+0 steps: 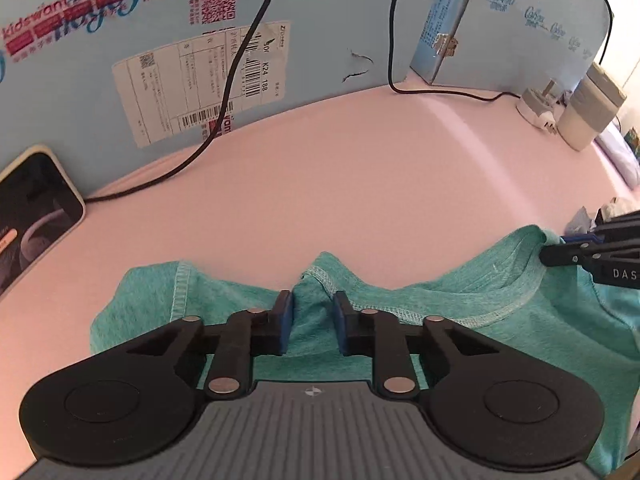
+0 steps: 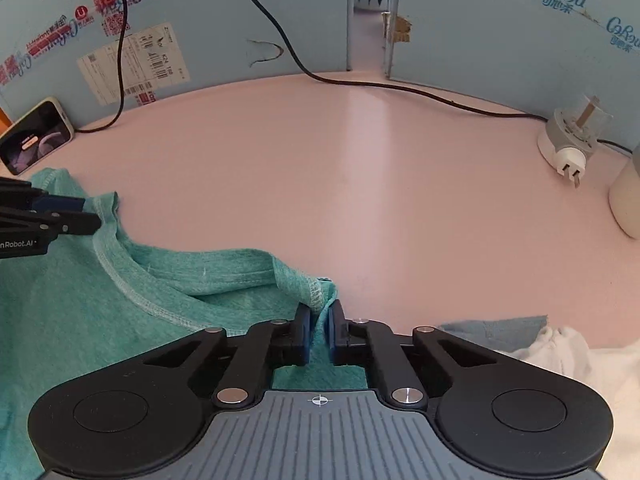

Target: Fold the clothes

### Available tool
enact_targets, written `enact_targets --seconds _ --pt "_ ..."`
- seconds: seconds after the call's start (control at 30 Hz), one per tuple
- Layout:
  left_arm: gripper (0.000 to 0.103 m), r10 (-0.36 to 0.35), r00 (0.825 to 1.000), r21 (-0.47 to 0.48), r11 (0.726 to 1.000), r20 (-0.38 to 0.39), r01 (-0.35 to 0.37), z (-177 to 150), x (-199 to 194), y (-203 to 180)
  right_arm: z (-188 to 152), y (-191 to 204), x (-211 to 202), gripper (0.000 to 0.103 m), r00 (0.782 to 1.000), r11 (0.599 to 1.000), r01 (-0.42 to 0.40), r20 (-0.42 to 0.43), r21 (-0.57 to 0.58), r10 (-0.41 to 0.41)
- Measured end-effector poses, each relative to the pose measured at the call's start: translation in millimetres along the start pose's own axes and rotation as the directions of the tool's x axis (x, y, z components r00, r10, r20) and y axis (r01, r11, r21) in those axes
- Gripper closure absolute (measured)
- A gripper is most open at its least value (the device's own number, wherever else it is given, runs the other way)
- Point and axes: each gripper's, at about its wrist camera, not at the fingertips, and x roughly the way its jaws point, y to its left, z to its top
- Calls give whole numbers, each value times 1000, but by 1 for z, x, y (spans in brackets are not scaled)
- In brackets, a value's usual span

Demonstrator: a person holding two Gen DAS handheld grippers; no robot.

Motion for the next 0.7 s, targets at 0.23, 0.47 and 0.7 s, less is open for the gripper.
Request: enact_targets --seconds 0.23,0.47,0.7 --pt "98 22 992 7 1000 124 -23 9 -25 1 -8 -2 -45 96 990 1000 4 137 27 -8" --pt "98 28 979 13 999 201 -32 30 -21 -8 12 0 -39 96 974 998 52 219 32 -58" --pt "96 97 988 36 994 120 -102 28 31 -20 19 6 22 94 987 989 100 114 112 -112"
